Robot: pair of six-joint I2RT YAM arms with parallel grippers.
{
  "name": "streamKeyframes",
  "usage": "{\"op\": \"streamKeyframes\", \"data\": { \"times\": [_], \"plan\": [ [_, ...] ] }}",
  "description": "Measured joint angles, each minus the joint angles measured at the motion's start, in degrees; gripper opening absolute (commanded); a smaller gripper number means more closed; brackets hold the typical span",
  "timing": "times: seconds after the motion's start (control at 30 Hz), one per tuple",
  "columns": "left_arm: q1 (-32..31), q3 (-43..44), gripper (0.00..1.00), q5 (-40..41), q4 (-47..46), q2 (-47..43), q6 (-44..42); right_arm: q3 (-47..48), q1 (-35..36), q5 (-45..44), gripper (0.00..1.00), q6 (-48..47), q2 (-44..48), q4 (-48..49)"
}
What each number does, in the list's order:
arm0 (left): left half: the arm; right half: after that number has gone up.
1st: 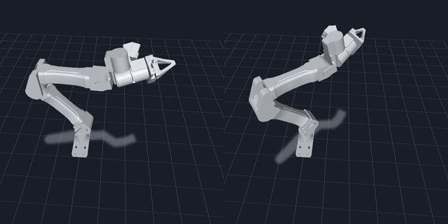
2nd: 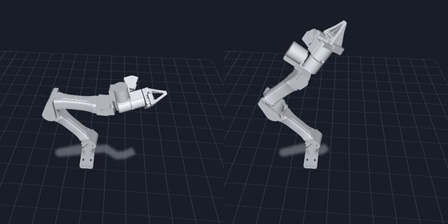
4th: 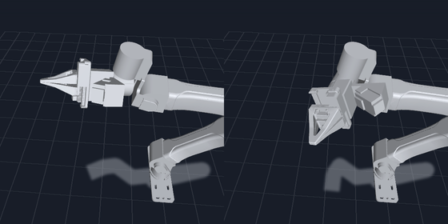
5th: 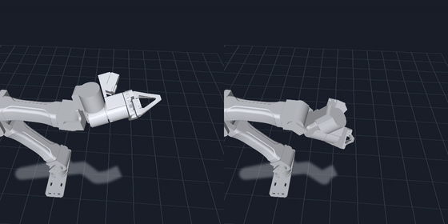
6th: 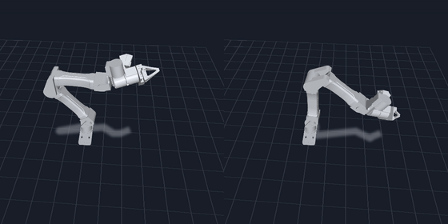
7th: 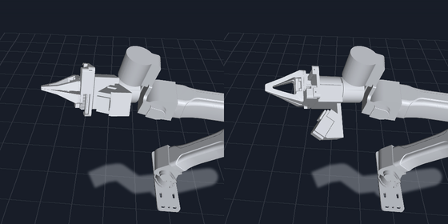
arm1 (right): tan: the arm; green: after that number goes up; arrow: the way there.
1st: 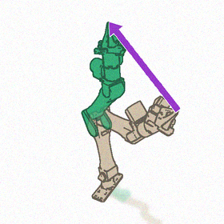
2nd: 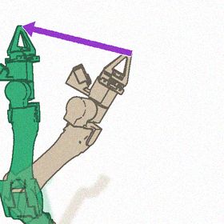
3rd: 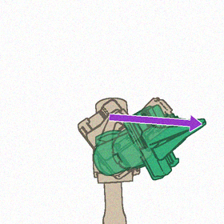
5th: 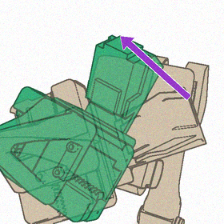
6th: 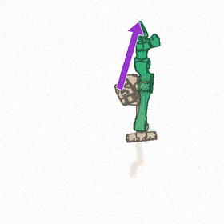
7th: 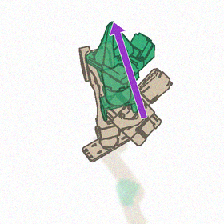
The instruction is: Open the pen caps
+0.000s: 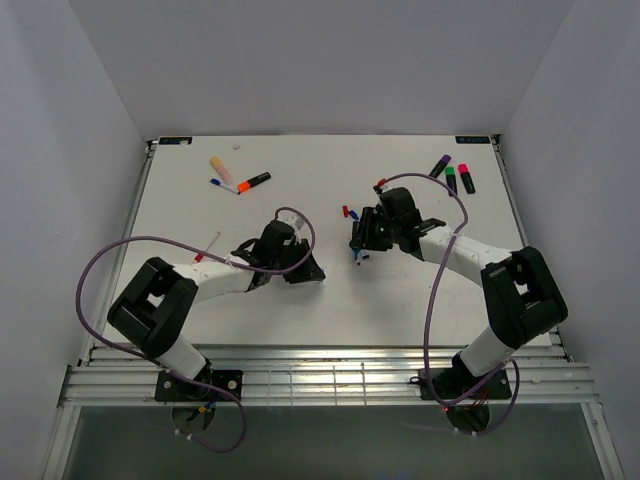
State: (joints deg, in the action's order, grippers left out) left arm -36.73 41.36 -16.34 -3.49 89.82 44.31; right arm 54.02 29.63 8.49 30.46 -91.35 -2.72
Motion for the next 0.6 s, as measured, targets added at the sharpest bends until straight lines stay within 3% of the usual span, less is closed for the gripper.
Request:
{"op": "streamKeyframes", "data": {
  "times": [0.2,0.6],
  "plan": [
    [0.00,3.08,0.00,3.63,5.44,3.28,-1.51,0.24,-0.31,-5.77,0.08,-4.66,1.01,-6.14],
    [0.96,21.40,0.00,6.60,11.21,13.66,-5.70,2.40,-5.49,-11.58,0.08,-11.82,-2.34,-15.98]
  ]
}}
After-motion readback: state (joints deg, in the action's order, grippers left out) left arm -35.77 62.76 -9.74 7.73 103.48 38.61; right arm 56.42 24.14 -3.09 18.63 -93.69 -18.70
